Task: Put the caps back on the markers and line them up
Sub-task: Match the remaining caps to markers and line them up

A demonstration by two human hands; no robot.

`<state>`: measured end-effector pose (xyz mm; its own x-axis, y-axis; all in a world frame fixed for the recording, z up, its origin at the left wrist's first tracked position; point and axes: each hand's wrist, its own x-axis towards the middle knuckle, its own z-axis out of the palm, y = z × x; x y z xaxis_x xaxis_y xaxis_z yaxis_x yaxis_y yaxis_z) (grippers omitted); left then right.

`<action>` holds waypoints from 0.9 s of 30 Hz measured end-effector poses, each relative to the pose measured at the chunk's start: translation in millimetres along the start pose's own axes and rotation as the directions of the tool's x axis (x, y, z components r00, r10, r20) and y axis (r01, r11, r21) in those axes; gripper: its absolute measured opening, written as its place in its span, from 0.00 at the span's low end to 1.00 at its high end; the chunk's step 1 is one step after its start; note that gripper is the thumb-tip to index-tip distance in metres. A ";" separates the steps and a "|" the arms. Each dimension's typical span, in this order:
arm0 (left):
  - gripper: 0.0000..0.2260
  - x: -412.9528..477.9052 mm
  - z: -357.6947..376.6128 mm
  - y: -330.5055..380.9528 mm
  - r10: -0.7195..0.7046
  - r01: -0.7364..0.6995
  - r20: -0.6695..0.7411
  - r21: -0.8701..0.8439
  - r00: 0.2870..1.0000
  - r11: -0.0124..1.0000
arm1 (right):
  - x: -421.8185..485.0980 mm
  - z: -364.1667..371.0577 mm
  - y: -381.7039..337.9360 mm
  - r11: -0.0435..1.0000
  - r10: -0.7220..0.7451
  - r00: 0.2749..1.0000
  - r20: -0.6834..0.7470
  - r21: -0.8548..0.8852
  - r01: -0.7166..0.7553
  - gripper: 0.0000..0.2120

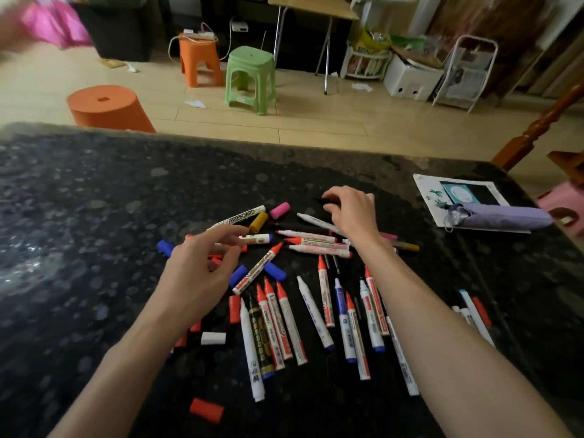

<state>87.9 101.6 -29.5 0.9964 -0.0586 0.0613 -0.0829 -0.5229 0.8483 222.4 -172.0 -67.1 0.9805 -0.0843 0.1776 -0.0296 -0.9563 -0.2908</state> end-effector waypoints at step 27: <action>0.10 0.1 -50.2 -22.9 -0.224 0.224 0.020 -0.002 0.974 0.975 | -132.6 -25.2 -51.7 0.734 0.087 0.936 0.342 0.613 -0.292 0.10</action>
<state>90.8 156.3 -22.5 0.9892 0.0431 -0.1404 0.1421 -0.5211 0.8415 89.0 -118.4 -51.8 0.9813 -0.0660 -0.1807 -0.1890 -0.5062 -0.8415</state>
